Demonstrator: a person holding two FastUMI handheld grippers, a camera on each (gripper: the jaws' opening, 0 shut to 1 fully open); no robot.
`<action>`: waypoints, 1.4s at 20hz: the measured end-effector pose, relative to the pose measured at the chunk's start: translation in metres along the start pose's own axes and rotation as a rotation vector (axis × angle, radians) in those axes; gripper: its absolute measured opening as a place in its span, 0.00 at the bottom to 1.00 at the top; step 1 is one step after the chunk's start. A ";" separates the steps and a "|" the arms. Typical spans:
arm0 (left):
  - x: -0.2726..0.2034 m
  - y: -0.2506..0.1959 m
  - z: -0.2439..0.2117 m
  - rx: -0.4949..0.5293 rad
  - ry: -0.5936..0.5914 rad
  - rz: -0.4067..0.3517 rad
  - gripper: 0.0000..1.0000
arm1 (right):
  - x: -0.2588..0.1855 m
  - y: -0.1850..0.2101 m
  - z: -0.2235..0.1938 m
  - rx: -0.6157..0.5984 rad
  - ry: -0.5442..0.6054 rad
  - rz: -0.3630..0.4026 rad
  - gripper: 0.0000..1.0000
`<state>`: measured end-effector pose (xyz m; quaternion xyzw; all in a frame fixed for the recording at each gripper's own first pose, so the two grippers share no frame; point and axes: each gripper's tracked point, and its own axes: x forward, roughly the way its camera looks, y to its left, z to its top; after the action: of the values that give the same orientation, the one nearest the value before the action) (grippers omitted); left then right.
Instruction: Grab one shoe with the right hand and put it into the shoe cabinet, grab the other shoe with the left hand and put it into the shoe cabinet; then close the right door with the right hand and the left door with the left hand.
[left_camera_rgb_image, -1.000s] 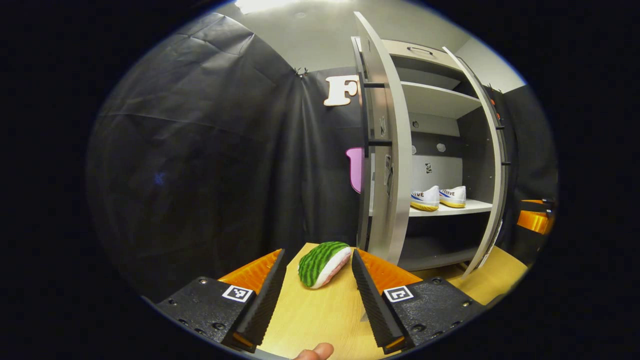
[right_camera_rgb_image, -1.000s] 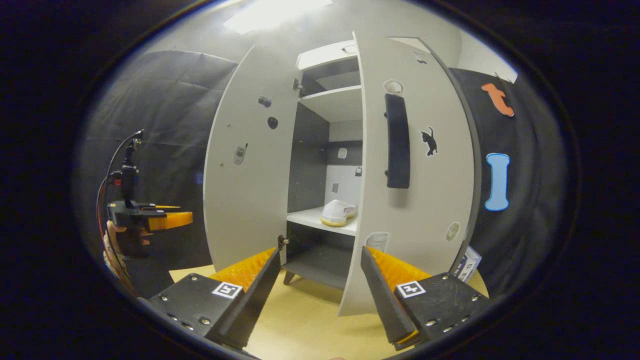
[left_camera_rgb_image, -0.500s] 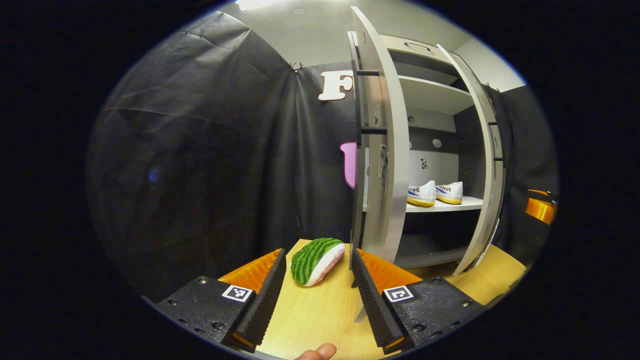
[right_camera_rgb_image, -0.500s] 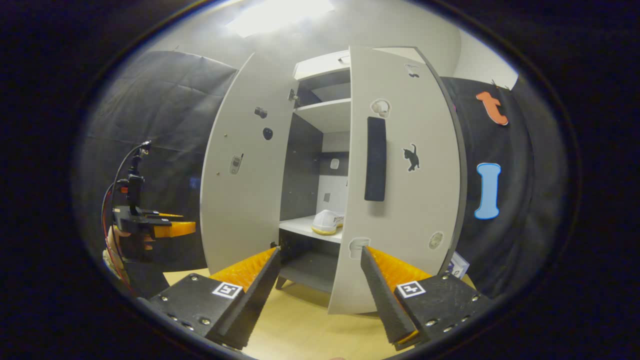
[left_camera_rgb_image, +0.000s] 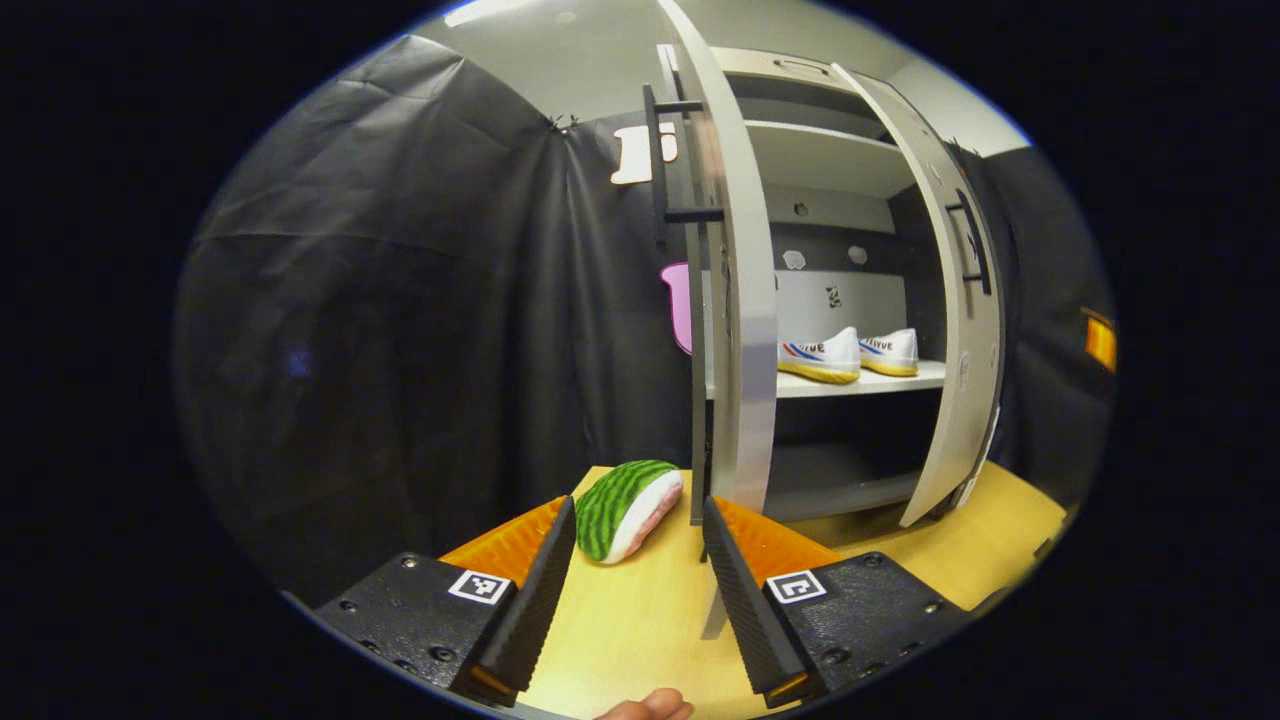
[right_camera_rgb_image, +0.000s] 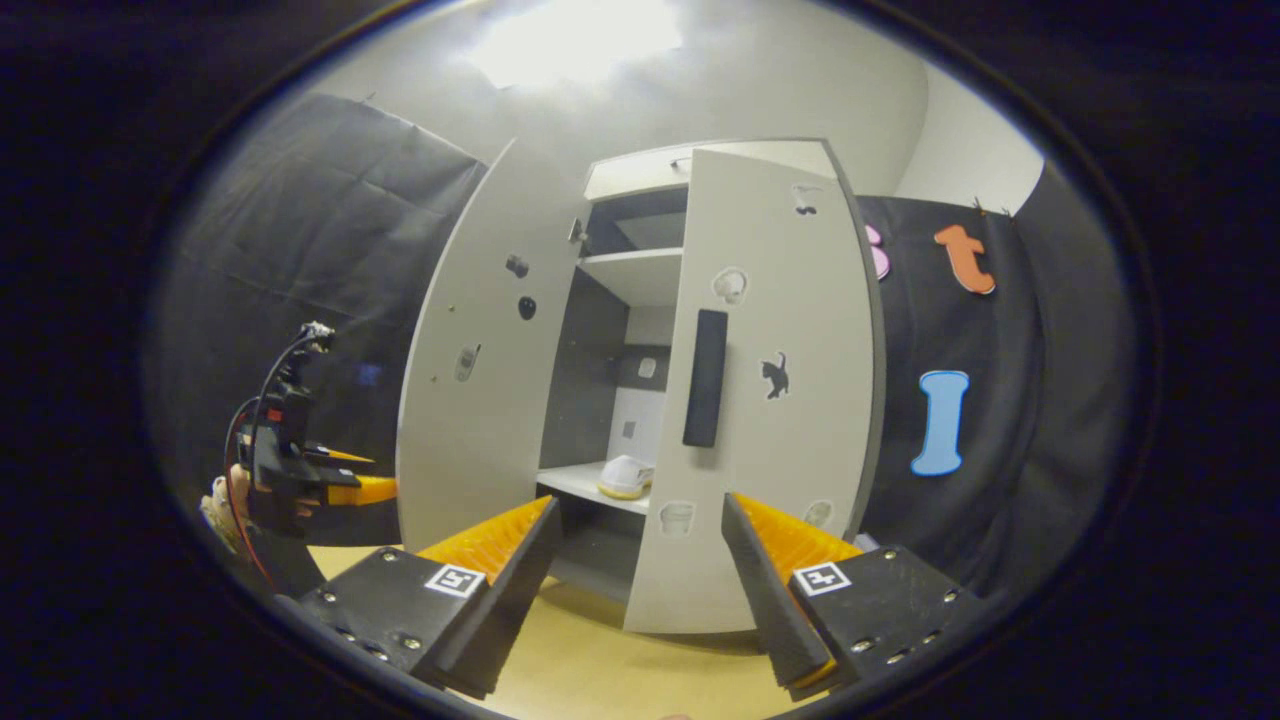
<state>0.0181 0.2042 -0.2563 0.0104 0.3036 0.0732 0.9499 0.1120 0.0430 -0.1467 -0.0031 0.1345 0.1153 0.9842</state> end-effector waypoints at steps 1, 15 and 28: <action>-0.001 0.001 0.001 0.001 -0.006 0.002 0.78 | -0.003 -0.003 0.004 -0.010 -0.012 -0.011 0.96; 0.001 -0.072 0.009 -0.073 -0.028 -0.221 0.77 | -0.026 -0.029 0.014 -0.041 -0.063 -0.074 0.96; -0.001 -0.183 0.107 -0.008 -0.290 -0.267 0.77 | -0.017 -0.080 0.033 0.043 -0.102 -0.178 0.96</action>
<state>0.1040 0.0258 -0.1803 -0.0233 0.1620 -0.0548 0.9850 0.1225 -0.0377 -0.1123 0.0119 0.0858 0.0247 0.9959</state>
